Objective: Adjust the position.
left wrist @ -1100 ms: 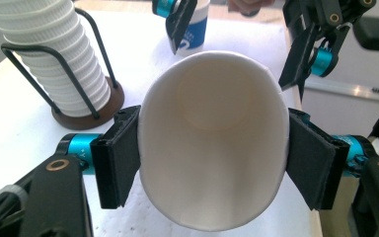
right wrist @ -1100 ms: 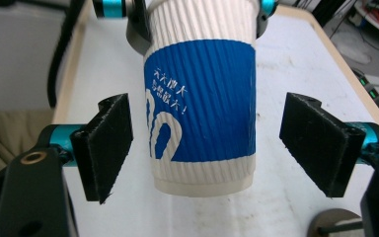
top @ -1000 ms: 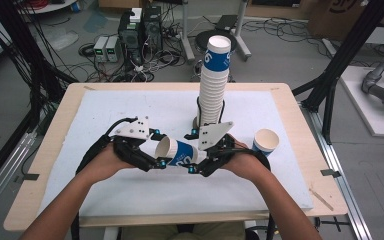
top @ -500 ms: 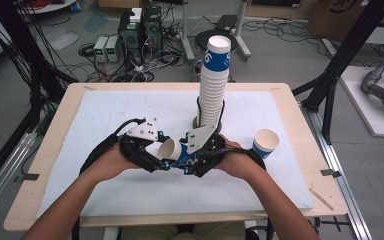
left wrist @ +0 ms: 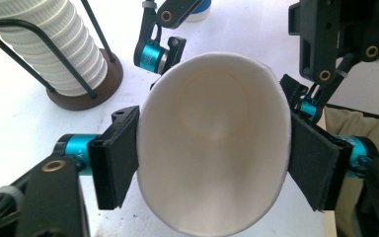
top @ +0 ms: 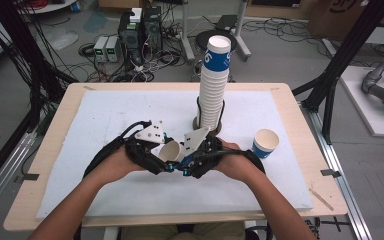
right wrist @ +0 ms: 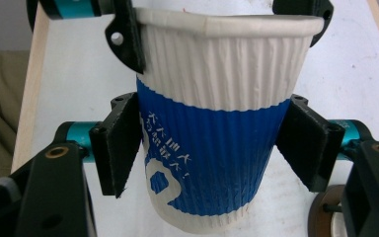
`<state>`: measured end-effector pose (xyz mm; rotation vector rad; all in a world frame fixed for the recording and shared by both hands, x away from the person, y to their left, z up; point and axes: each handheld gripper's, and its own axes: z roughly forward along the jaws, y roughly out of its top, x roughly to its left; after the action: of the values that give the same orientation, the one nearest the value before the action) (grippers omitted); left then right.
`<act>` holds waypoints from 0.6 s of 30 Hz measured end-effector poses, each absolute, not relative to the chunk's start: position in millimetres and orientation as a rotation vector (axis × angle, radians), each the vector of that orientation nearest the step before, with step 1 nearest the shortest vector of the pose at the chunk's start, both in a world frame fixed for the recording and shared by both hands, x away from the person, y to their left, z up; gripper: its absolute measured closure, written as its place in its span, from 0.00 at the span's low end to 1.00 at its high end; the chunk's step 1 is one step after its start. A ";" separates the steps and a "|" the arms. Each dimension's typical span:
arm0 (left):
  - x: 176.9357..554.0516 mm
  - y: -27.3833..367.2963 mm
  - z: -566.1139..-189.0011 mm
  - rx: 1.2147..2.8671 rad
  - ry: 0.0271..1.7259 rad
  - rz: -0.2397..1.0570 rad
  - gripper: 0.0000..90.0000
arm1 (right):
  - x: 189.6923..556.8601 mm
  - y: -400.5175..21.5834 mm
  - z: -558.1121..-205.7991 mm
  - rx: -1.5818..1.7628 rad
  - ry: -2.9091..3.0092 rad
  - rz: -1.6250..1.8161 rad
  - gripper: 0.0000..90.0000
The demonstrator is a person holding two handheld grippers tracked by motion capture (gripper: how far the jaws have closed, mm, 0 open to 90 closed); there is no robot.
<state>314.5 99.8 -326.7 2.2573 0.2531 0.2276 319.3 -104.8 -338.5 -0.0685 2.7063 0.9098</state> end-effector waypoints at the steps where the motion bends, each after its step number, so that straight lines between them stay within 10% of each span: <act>1: 314.2 99.5 -327.6 2.252 0.257 0.227 0.28 | 318.8 -104.6 -339.1 -0.063 2.708 0.905 0.33; 18: 310.3 124.5 -325.5 1.894 0.269 0.244 0.20 | 321.5 -126.5 -349.3 0.038 2.688 1.094 0.33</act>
<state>310.3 124.5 -325.5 1.8944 0.2692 0.2442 321.5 -126.5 -349.3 0.0383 2.6880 1.0941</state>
